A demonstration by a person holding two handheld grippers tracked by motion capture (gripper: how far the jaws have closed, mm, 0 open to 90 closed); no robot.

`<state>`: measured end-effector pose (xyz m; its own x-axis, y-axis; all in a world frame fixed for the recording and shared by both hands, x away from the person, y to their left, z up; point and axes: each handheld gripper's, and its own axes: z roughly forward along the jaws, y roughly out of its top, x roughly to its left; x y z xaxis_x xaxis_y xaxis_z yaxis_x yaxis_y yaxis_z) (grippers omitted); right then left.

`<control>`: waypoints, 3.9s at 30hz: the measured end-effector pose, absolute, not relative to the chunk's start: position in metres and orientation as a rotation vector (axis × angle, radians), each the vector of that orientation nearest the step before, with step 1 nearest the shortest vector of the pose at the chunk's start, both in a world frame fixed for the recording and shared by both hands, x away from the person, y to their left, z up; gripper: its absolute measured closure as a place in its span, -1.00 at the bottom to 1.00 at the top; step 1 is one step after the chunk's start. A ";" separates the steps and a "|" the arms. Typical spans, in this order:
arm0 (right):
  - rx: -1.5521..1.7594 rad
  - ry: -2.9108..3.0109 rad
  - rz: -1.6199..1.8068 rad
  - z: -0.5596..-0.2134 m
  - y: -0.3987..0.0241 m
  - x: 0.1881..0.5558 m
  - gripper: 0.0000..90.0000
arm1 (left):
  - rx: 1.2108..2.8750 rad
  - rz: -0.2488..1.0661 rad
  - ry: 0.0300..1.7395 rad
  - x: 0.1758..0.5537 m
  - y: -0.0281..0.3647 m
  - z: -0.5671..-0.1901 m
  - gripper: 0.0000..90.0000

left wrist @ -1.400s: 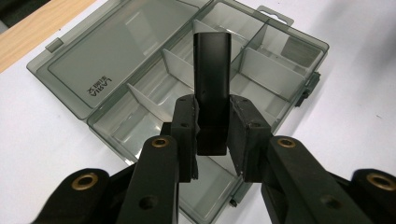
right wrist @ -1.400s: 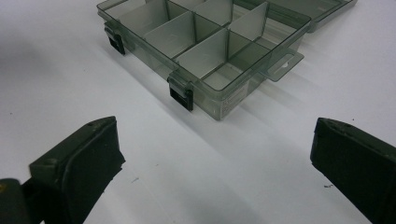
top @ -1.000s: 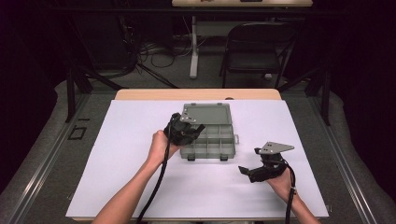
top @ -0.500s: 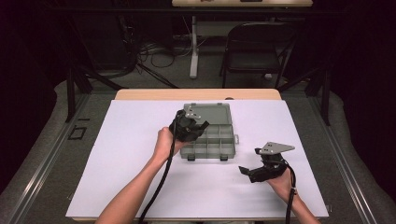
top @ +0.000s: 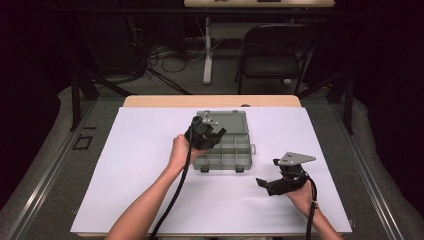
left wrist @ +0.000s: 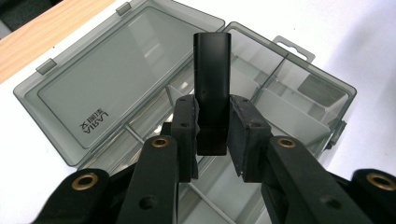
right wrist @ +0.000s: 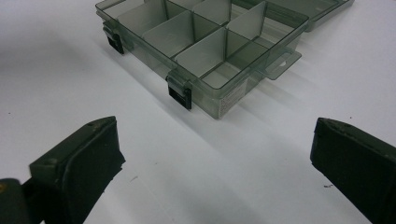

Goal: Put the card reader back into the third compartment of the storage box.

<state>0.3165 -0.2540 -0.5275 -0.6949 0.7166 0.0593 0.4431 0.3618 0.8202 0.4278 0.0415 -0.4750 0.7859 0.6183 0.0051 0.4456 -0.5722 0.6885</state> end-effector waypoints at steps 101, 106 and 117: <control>1.019 2.325 1.257 -0.528 -0.255 0.316 -0.98 | 2.212 0.317 0.875 0.425 0.062 -0.494 -0.97; 1.017 2.324 1.254 -0.528 -0.255 0.317 -0.98 | 2.221 0.322 0.882 0.421 0.070 -0.499 -0.98; 1.016 2.314 1.254 -0.527 -0.257 0.316 -0.98 | 2.229 0.336 0.889 0.416 0.084 -0.506 -1.00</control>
<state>0.3161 -0.2573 -0.5274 -0.6962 0.7158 0.0534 0.4355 0.3621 0.8241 0.4162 0.0843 -0.5060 0.7305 0.6827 -0.0174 0.4999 -0.5172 0.6947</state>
